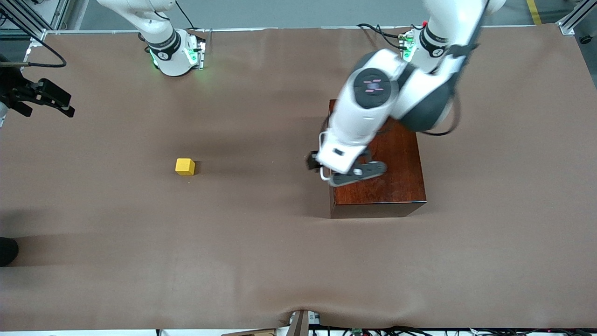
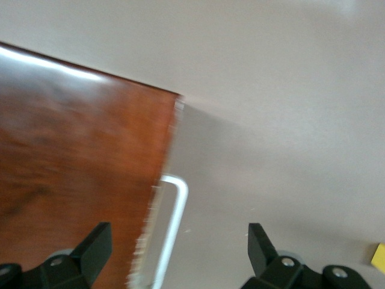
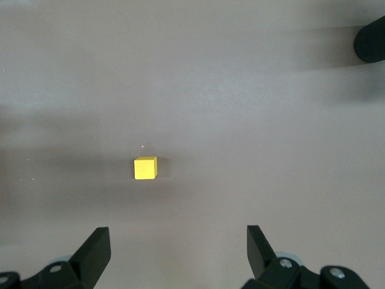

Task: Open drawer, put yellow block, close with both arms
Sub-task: 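Hook the left gripper onto the white drawer handle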

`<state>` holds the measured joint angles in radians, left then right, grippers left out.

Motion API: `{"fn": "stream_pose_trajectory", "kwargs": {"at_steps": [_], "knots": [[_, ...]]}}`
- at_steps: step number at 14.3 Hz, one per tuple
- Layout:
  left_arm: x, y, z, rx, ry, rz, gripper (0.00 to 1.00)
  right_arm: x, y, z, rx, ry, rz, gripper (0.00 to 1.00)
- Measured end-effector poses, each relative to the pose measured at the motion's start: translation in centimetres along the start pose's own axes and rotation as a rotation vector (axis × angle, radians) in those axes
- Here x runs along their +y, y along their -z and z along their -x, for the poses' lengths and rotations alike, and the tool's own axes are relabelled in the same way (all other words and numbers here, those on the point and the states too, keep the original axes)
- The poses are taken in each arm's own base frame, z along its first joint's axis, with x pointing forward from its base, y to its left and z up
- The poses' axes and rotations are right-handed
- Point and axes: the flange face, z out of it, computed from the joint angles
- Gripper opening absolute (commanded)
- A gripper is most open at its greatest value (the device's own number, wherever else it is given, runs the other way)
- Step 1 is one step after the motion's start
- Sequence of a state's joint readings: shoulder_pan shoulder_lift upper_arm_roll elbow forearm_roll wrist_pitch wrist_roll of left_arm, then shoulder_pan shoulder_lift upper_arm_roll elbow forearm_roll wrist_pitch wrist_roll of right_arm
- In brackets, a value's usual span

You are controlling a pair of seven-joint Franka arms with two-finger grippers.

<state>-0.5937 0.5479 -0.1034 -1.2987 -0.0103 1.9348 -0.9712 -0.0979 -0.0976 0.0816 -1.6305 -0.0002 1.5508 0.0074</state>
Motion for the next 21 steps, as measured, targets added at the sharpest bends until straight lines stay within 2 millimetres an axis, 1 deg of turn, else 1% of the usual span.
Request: {"fn": "stream_pose_trajectory", "kwargs": {"at_steps": [2, 4, 6, 11, 14, 19, 21], "knots": [[2.1, -3.0, 2.0, 0.033, -0.027, -0.035, 1.00, 0.0, 0.0, 0.0, 0.000, 0.000, 0.000, 1.00], [3.2, -5.1, 3.5, 0.058, -0.056, -0.080, 1.00, 0.0, 0.0, 0.0, 0.000, 0.000, 0.000, 1.00], [3.7, -6.7, 4.4, 0.074, -0.083, -0.115, 1.00, 0.0, 0.0, 0.0, 0.000, 0.000, 0.000, 1.00], [4.2, -9.4, 6.5, 0.078, -0.189, -0.208, 1.00, 0.0, 0.0, 0.0, 0.000, 0.000, 0.000, 1.00], [4.6, -10.7, 7.9, 0.064, -0.215, -0.234, 1.00, 0.0, 0.0, 0.0, 0.000, 0.000, 0.000, 1.00], [4.0, -13.5, 10.0, -0.001, -0.264, -0.341, 1.00, 0.0, 0.0, 0.0, 0.001, 0.000, 0.000, 1.00], [3.9, -14.3, 10.2, -0.011, -0.270, -0.357, 1.00, 0.0, 0.0, 0.0, 0.001, 0.000, 0.000, 1.00]]}}
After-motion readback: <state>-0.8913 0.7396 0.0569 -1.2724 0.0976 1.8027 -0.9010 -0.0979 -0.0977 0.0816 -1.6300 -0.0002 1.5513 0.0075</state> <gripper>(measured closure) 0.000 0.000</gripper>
